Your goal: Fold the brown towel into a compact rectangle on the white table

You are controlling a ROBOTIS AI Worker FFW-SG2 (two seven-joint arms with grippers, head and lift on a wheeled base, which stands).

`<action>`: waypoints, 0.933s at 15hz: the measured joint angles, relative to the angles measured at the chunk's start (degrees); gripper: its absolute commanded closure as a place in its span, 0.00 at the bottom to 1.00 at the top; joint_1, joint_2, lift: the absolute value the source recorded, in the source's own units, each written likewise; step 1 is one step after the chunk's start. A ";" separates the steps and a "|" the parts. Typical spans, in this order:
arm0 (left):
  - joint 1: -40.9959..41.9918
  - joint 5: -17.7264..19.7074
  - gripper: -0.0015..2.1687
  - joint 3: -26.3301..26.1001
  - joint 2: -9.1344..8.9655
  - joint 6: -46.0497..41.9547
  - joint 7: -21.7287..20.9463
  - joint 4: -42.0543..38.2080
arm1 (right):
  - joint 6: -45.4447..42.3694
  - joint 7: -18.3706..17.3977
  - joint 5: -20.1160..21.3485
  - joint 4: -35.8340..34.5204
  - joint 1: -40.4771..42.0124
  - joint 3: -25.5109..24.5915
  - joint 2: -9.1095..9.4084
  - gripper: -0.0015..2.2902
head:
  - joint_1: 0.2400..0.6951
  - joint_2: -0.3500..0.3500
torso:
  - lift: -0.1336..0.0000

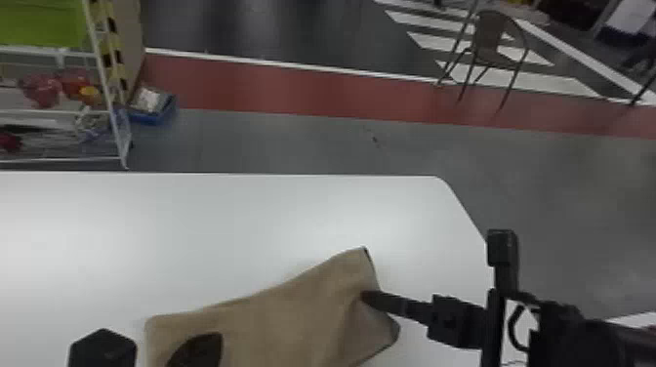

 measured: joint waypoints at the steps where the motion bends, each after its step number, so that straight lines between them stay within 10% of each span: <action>1: 0.22 0.10 0.79 0.32 0.13 0.07 -0.04 -0.40 | 0.00 0.13 0.16 0.28 -0.10 -0.09 0.00 0.62 | 1.00 0.11 | 0.08; 14: -1.87 2.33 0.79 3.02 0.20 -0.21 -4.02 -0.13 | -10.39 10.19 6.17 10.19 -7.41 3.94 -1.89 0.62 | 1.00 0.18 | 0.08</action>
